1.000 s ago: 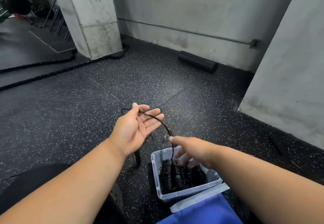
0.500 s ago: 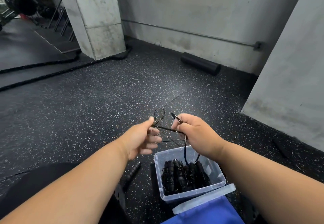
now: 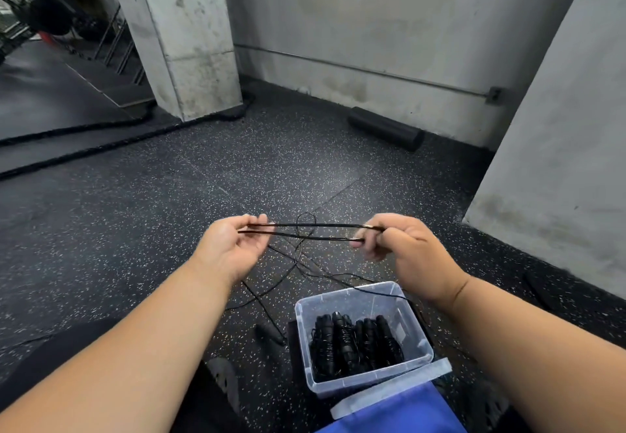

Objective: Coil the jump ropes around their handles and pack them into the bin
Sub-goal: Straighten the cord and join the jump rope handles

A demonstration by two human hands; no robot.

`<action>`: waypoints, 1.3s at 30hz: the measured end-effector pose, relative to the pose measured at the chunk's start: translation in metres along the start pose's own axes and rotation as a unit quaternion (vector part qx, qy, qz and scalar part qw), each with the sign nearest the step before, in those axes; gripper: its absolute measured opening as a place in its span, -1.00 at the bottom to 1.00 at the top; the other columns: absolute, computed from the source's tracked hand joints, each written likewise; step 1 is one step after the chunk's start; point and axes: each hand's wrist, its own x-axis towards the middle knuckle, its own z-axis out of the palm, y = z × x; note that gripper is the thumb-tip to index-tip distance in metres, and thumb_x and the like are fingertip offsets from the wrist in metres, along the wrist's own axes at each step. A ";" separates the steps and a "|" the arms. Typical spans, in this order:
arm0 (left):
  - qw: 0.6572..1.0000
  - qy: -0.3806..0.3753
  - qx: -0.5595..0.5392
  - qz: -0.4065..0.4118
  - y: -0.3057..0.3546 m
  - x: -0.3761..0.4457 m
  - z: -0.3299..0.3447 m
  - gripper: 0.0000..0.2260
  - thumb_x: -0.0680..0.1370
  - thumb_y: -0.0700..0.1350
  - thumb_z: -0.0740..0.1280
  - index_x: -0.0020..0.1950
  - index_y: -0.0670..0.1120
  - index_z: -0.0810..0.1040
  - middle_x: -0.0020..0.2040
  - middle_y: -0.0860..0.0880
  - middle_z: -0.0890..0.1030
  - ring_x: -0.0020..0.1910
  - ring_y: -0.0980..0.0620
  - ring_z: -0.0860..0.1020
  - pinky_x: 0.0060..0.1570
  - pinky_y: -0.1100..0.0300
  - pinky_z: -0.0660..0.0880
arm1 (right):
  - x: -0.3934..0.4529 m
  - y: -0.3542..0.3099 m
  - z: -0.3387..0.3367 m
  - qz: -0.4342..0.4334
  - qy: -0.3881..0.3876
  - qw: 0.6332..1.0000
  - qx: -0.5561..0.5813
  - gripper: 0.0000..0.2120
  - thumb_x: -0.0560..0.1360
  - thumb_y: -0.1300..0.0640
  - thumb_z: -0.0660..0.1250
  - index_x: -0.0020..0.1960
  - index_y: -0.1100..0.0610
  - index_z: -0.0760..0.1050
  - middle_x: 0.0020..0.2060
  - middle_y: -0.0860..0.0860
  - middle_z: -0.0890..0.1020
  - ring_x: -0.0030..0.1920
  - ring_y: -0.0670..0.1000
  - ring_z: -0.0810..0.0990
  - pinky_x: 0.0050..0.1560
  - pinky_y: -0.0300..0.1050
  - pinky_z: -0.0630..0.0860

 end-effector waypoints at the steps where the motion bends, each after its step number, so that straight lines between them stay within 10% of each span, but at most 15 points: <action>1: 1.000 0.004 -0.014 0.007 0.006 0.000 0.000 -0.89 0.73 -0.30 0.18 0.09 -0.28 0.48 -0.09 -0.17 0.56 -0.15 0.01 0.61 -0.07 -0.03 0.63 | 0.003 0.008 -0.006 0.020 0.043 0.999 0.027 -0.77 0.45 0.34 0.08 -0.25 0.30 0.49 -0.13 0.19 0.69 -0.12 -0.06 0.67 -0.14 -0.08 0.50; 10: 0.997 0.038 -0.057 0.019 0.023 0.003 -0.002 -0.82 0.76 -0.26 0.14 0.03 -0.27 0.48 -0.22 -0.08 0.53 -0.32 0.11 0.53 -0.19 0.05 0.62 | 0.017 0.046 -0.035 0.177 0.282 0.909 0.251 -0.75 0.52 0.32 0.02 -0.23 0.17 0.41 -0.27 0.17 0.61 -0.35 0.07 0.60 -0.41 -0.15 0.45; 16: 1.000 -0.012 -0.019 0.005 0.009 -0.011 0.004 -0.79 0.74 -0.30 0.16 -0.06 -0.24 0.48 -0.40 -0.09 0.59 -0.44 0.09 0.61 -0.14 0.08 0.65 | 0.016 0.063 -0.028 0.226 0.047 0.935 -0.269 -0.76 0.59 0.23 0.22 0.15 0.10 0.62 0.02 0.10 0.69 -0.13 0.01 0.60 -0.09 -0.04 0.56; 23: 0.967 -0.229 0.098 -0.060 0.011 -0.044 0.011 -0.79 0.61 -0.29 0.25 0.24 -0.22 0.50 -0.29 0.02 0.46 -0.42 0.20 0.51 -0.22 0.20 0.68 | 0.015 0.054 0.000 0.263 -0.153 0.936 0.175 -0.35 0.43 0.04 0.12 0.51 0.13 0.41 0.31 0.10 0.64 0.41 0.07 0.53 0.45 0.05 0.30; 30: 0.838 -0.389 0.354 -0.145 -0.019 -0.058 0.003 -0.62 0.69 -0.19 0.26 0.51 -0.21 0.50 -0.31 0.01 0.47 -0.36 0.13 0.52 -0.10 0.15 0.67 | 0.030 0.045 0.036 0.341 -0.093 0.885 0.303 -0.21 0.63 -0.41 -0.02 0.36 0.23 0.54 0.22 0.23 0.67 0.22 0.21 0.66 0.18 0.13 0.59; 34: 0.810 -0.310 0.486 -0.107 -0.032 -0.057 -0.004 -0.69 0.73 -0.24 0.20 0.48 -0.22 0.49 -0.11 -0.21 0.65 -0.26 -0.02 0.65 -0.19 0.14 0.65 | 0.036 0.032 0.038 0.286 -0.016 0.952 0.113 -0.64 0.73 0.00 0.10 -0.09 0.15 0.53 -0.36 0.08 0.67 -0.36 0.06 0.56 -0.27 -0.06 0.45; 39: 0.854 -0.253 0.428 -0.153 -0.039 -0.043 -0.004 -0.78 0.75 -0.13 0.19 0.15 -0.19 0.59 -0.24 -0.11 0.56 -0.36 0.08 0.48 -0.13 0.15 0.59 | 0.022 -0.012 0.053 0.047 -0.174 0.960 -0.217 -0.56 0.75 0.02 0.05 -0.26 0.09 0.41 -0.36 0.01 0.52 -0.31 0.02 0.46 -0.15 0.01 0.45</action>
